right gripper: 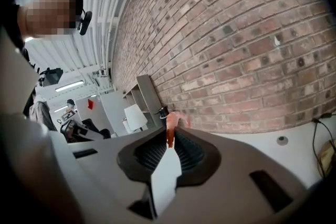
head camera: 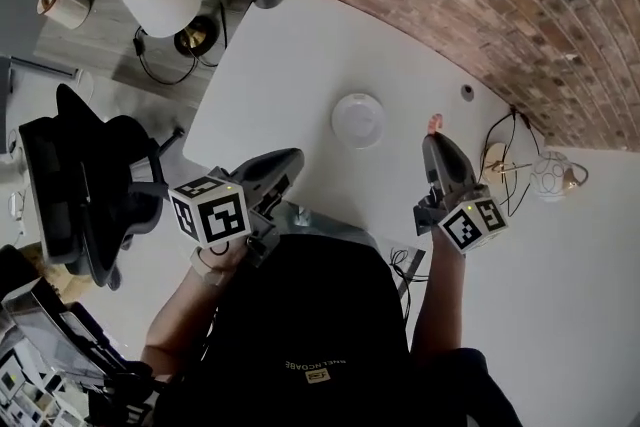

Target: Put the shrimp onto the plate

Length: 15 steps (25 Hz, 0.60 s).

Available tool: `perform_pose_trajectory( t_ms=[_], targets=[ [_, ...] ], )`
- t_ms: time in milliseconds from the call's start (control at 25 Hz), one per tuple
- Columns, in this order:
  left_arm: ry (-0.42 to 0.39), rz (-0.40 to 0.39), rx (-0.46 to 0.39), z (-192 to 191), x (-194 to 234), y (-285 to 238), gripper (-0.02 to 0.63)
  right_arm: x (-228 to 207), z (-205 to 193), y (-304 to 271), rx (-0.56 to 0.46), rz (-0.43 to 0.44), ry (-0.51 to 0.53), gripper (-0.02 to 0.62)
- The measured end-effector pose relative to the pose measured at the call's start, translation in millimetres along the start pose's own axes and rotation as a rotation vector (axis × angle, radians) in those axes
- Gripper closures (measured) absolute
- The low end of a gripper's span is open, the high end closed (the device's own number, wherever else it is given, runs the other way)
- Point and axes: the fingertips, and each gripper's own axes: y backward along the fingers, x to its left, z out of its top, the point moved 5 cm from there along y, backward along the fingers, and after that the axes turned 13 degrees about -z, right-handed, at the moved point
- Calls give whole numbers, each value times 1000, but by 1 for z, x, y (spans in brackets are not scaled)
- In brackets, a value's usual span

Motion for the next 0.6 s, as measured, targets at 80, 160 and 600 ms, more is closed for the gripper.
perform_pose_trajectory(
  t_ms=[80,160,600],
  targets=[
    [3,16,-20,-3,-4,0,603,-4,-5,-10,49,6,32,551],
    [5,29,-36,-7,-7,-1,603,-8,-13,-21,93,11,57,549],
    [11,113,-130,-16,-13,19,603,-22,-77,-87,338,51,158,550]
  ],
)
